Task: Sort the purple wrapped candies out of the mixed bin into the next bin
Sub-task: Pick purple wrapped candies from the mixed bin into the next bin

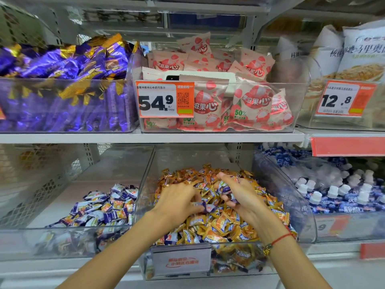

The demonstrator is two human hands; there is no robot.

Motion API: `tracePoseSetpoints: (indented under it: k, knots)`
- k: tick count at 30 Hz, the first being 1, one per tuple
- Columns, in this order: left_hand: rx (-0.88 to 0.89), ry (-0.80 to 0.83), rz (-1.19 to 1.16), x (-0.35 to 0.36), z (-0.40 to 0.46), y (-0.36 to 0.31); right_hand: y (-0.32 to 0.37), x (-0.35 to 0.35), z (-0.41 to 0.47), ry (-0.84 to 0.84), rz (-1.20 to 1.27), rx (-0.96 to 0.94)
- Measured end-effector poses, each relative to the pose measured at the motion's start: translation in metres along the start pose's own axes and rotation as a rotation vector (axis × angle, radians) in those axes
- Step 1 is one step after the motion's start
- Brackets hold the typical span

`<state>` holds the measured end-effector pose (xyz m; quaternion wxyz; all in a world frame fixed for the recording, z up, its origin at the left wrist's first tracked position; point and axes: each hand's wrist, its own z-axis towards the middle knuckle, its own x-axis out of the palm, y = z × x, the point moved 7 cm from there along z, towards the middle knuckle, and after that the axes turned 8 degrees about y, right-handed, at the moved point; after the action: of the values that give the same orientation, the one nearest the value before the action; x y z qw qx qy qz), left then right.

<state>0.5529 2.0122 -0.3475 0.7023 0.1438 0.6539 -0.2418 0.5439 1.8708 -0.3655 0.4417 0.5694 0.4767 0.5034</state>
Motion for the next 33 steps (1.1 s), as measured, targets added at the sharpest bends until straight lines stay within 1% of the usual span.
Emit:
tracePoseSetpoints:
  k: [2, 4, 6, 7, 9, 11, 13, 15, 17, 18, 19, 20, 22, 24, 25, 28, 30, 31, 33]
  knots:
    - [-0.018, -0.185, -0.147, -0.025, -0.019, 0.006, 0.004, 0.009, -0.002, 0.021, -0.059, -0.019]
    - [-0.048, -0.313, -0.32, -0.048, -0.045, 0.02, 0.01, 0.024, -0.007, 0.045, -0.177, -0.04]
    - [-0.095, -0.425, -0.457, -0.064, -0.073, 0.045, 0.019, 0.05, -0.015, 0.096, -0.344, -0.096]
    - [-0.135, -0.484, -0.513, -0.07, -0.089, 0.062, 0.026, 0.066, -0.02, 0.125, -0.429, -0.154]
    - [-0.243, -0.572, -0.566, -0.076, -0.116, 0.099, 0.046, 0.108, -0.025, 0.2, -0.511, -0.353]
    - [-0.345, -0.569, -0.53, -0.073, -0.129, 0.134, 0.06, 0.157, -0.02, 0.285, -0.588, -0.499]
    - [-0.408, -0.518, -0.473, -0.063, -0.131, 0.163, 0.056, 0.206, -0.004, 0.351, -0.818, -0.542]
    - [-0.432, -0.484, -0.461, -0.053, -0.129, 0.184, 0.039, 0.245, 0.011, 0.389, -1.154, -0.526]
    - [-0.455, -0.389, -0.473, -0.042, -0.127, 0.198, 0.014, 0.265, 0.017, 0.463, -1.478, -0.478]
    - [-0.473, -0.316, -0.477, -0.035, -0.127, 0.202, 0.005, 0.269, 0.018, 0.503, -1.581, -0.441]
    - [-0.485, -0.246, -0.475, -0.029, -0.127, 0.205, -0.001, 0.267, 0.019, 0.519, -1.629, -0.412]
    - [-0.488, -0.192, -0.466, -0.024, -0.127, 0.205, 0.001, 0.261, 0.016, 0.513, -1.619, -0.405]
    - [-0.473, -0.17, -0.449, -0.022, -0.127, 0.199, 0.013, 0.241, 0.009, 0.473, -1.504, -0.451]
    - [-0.451, -0.224, -0.428, -0.029, -0.126, 0.188, 0.03, 0.21, -0.001, 0.422, -1.354, -0.532]
    - [-0.427, -0.257, -0.415, -0.035, -0.124, 0.179, 0.037, 0.189, -0.006, 0.393, -1.29, -0.542]
    - [-0.272, -0.375, -0.396, -0.055, -0.11, 0.136, 0.052, 0.118, -0.006, 0.219, -1.187, -0.498]
    - [-0.183, -0.38, -0.382, -0.06, -0.094, 0.105, 0.051, 0.087, 0.001, 0.144, -1.235, -0.466]
    - [-0.15, -0.363, -0.369, -0.058, -0.085, 0.092, 0.044, 0.082, 0.004, 0.16, -1.297, -0.442]
    - [-0.114, -0.323, -0.359, -0.047, -0.068, 0.076, 0.022, 0.085, 0.007, 0.282, -1.466, -0.428]
